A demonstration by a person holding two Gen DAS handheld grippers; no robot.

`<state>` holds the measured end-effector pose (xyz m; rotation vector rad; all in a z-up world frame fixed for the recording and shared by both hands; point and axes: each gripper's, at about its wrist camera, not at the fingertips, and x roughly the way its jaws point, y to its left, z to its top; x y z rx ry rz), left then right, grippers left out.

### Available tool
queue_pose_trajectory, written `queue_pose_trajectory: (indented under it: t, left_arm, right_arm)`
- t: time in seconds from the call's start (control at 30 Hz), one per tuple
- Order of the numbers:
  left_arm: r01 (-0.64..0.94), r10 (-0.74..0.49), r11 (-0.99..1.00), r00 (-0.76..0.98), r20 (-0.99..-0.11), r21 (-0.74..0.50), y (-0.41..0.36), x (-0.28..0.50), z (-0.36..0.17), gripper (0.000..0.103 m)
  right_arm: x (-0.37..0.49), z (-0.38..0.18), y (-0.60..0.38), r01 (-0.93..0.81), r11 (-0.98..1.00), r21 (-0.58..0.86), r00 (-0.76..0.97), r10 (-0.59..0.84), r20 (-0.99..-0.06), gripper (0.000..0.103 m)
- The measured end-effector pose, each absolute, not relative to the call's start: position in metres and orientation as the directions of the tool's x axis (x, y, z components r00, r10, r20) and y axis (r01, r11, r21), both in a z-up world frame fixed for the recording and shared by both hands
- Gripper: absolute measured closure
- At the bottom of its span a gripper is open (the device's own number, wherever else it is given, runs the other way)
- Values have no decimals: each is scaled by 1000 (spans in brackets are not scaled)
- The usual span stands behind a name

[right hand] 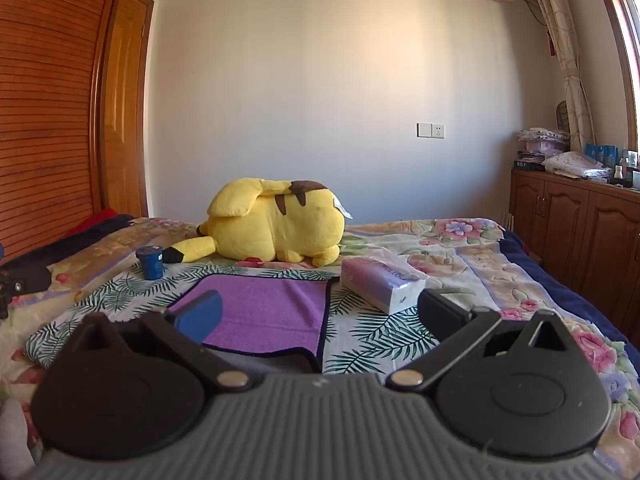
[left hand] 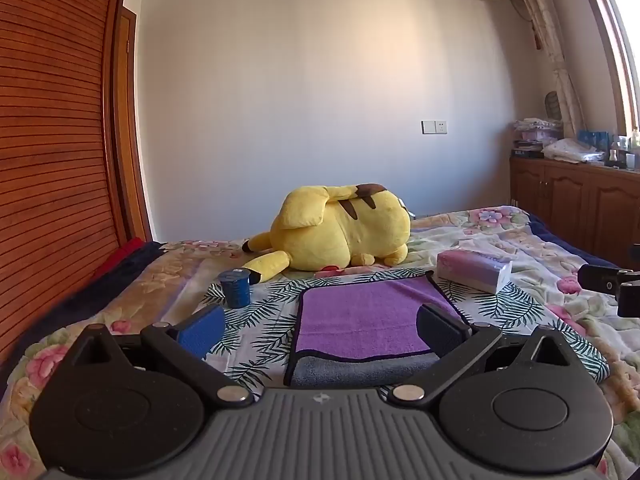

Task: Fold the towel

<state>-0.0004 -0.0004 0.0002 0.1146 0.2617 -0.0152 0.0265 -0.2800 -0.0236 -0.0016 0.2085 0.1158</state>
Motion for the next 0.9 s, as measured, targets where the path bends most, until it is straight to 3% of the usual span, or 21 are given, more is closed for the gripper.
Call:
queue_pose_trajectory:
  t: [0.9]
  left_arm:
    - [30,0,993,966,-260,112,-1,0,0,16]
  right_arm:
    - [28,-23,-281,-111,994,7,972,111,-207,0]
